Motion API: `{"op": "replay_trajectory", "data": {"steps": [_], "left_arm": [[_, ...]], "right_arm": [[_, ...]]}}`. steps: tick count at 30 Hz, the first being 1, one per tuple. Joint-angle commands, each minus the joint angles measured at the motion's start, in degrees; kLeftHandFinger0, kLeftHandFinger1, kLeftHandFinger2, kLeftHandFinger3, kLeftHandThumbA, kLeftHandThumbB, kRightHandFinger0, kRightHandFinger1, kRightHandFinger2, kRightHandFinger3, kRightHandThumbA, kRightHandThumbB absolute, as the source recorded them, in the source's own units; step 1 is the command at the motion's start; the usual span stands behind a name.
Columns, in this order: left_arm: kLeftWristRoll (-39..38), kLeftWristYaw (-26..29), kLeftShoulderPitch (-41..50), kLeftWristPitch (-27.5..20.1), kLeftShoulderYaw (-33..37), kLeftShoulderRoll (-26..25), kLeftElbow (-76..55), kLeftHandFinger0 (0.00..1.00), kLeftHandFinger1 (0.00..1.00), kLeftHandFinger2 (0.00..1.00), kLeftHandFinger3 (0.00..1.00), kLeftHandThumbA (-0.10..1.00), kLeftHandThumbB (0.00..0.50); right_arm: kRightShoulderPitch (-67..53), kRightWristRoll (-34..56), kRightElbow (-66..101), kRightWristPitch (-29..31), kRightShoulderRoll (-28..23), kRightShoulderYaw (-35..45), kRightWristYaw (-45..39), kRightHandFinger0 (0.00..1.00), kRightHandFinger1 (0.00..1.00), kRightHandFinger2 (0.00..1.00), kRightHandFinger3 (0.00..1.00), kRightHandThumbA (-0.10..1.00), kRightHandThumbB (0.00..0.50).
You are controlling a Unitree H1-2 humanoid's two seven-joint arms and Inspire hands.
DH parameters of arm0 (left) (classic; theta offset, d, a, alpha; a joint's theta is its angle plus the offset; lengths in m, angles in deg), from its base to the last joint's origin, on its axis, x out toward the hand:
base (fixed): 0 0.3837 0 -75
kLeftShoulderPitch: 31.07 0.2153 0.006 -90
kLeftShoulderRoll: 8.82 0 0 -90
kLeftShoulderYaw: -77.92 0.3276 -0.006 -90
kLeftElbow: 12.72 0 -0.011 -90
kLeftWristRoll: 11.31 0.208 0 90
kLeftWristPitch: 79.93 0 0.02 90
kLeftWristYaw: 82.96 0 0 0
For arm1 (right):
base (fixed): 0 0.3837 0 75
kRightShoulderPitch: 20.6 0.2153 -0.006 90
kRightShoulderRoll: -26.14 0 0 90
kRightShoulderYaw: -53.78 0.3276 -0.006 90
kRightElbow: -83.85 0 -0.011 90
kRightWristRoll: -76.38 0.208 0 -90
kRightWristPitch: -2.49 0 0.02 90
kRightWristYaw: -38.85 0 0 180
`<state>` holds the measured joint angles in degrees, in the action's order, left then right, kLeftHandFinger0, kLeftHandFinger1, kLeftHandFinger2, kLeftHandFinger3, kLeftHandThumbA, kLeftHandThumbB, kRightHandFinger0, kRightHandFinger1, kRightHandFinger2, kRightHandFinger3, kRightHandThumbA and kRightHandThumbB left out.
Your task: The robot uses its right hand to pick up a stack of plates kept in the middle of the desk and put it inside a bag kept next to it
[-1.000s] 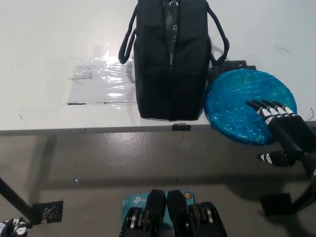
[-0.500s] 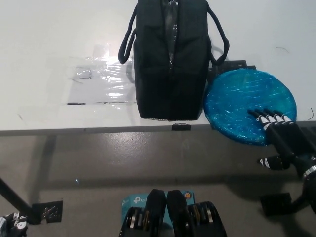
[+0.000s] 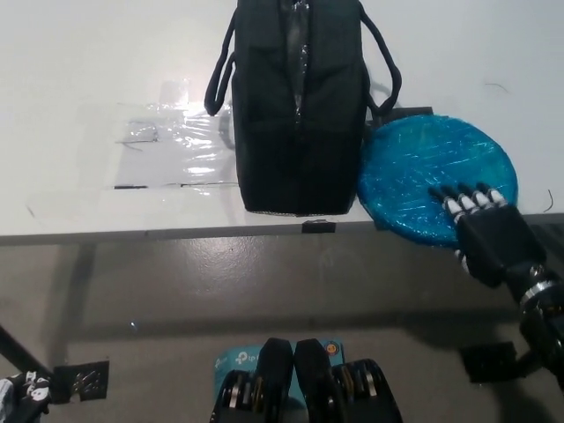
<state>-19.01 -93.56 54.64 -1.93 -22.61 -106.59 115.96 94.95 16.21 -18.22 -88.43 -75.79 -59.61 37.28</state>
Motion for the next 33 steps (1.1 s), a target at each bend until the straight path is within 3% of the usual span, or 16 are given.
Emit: {"op": "replay_trajectory", "data": {"steps": [1,2,3,5,7,9,15,16,18,19,22,24,26,30,31,33], "left_arm": [[0.2,-0.7,0.5,-2.2,-0.1,-1.9,-1.1,0.0,0.0,0.16,0.18,-0.09,0.5],[0.4,-0.5,0.5,-2.2,-0.1,-1.9,-1.3,0.0,0.0,0.16,0.17,-0.08,0.5],[0.6,-0.5,0.8,-2.2,0.0,-2.1,-1.4,0.0,0.0,0.16,0.17,-0.08,0.5],[0.6,-0.5,1.0,-2.1,0.0,-2.0,-1.8,0.0,0.0,0.16,0.17,-0.09,0.5],[0.6,-0.8,1.4,-2.4,0.2,-2.1,-1.4,0.0,0.02,0.17,0.19,-0.07,0.5],[0.7,-0.7,1.6,-2.9,0.2,-2.1,-0.9,0.0,0.02,0.17,0.2,-0.06,0.5],[1.3,0.4,2.4,-0.7,0.2,-1.9,-2.6,0.0,0.01,0.14,0.21,0.02,0.5],[1.5,0.5,2.5,-0.8,0.2,-1.9,-2.6,0.0,0.01,0.14,0.22,0.04,0.5],[1.9,0.5,2.7,-1.0,0.3,-1.9,-3.1,0.0,0.02,0.17,0.24,0.08,0.5],[1.8,0.4,2.8,-0.9,0.2,-1.8,-3.3,0.0,0.02,0.16,0.24,0.08,0.5],[1.5,0.0,2.3,-2.0,0.2,-1.7,-2.1,0.0,0.01,0.17,0.24,0.18,0.5],[1.6,0.1,2.4,-2.2,0.1,-1.6,-2.1,0.0,0.01,0.16,0.23,0.26,0.5],[1.7,0.2,2.5,-2.0,0.2,-1.6,-2.3,0.0,0.02,0.16,0.23,0.27,0.5],[2.2,0.3,2.4,-2.5,0.5,-1.4,-2.1,0.0,0.03,0.18,0.24,0.29,0.5],[2.3,0.2,2.3,-3.4,0.6,-1.4,-1.6,0.0,0.02,0.18,0.24,0.3,0.5],[1.8,0.0,1.9,-3.1,0.3,-1.5,-1.2,0.0,0.02,0.16,0.22,0.3,0.5]], "right_arm": [[3.5,-4.5,-0.5,5.7,-2.7,-1.4,11.6,0.0,0.0,0.09,0.54,-0.1,0.172],[3.5,-3.0,0.0,8.5,-2.9,-1.2,14.1,0.0,0.0,0.1,0.29,-0.1,0.145],[2.9,-1.8,0.7,10.3,-2.8,-1.0,15.6,0.0,0.0,0.12,0.13,-0.1,0.125],[2.5,-1.4,1.9,11.4,-2.8,-1.0,16.1,0.0,0.0,0.21,0.01,-0.1,0.117],[1.3,-1.0,4.7,11.3,-2.5,-1.0,14.0,0.0,0.0,0.21,0.04,-0.1,0.092],[0.7,0.2,6.4,11.2,-1.8,-0.9,11.8,0.0,0.0,0.12,0.01,-0.1,0.219],[-0.1,6.0,9.7,9.9,0.3,1.2,6.0,0.0,0.0,0.12,0.0,-0.1,0.399],[-0.3,7.4,10.4,9.1,0.7,1.9,4.6,0.0,0.0,0.13,0.0,-0.1,0.342],[-0.9,12.3,12.6,6.8,2.1,4.2,1.0,0.0,0.0,0.15,0.0,-0.1,0.303],[-1.3,13.6,13.0,6.4,2.8,5.1,0.6,0.0,0.0,0.15,0.0,-0.1,0.322],[-1.9,17.9,14.3,1.9,5.1,8.9,-2.7,0.0,0.0,0.18,0.0,-0.1,0.297],[-2.0,18.8,15.7,-1.8,5.7,10.9,-5.8,0.0,0.06,0.37,0.06,-0.1,0.31],[-1.8,19.2,15.0,-2.0,5.6,12.3,-5.9,0.0,0.08,0.42,0.1,-0.1,0.265],[-2.1,20.8,14.8,-3.4,5.8,15.4,-6.7,0.0,0.06,0.41,0.14,-0.1,0.242],[-2.1,20.8,14.8,-3.9,5.9,16.1,-6.6,0.0,0.09,0.45,0.22,-0.1,0.211],[-2.1,21.6,15.8,-5.9,6.3,17.5,-7.3,0.0,0.07,0.44,0.23,-0.1,0.175]]}}
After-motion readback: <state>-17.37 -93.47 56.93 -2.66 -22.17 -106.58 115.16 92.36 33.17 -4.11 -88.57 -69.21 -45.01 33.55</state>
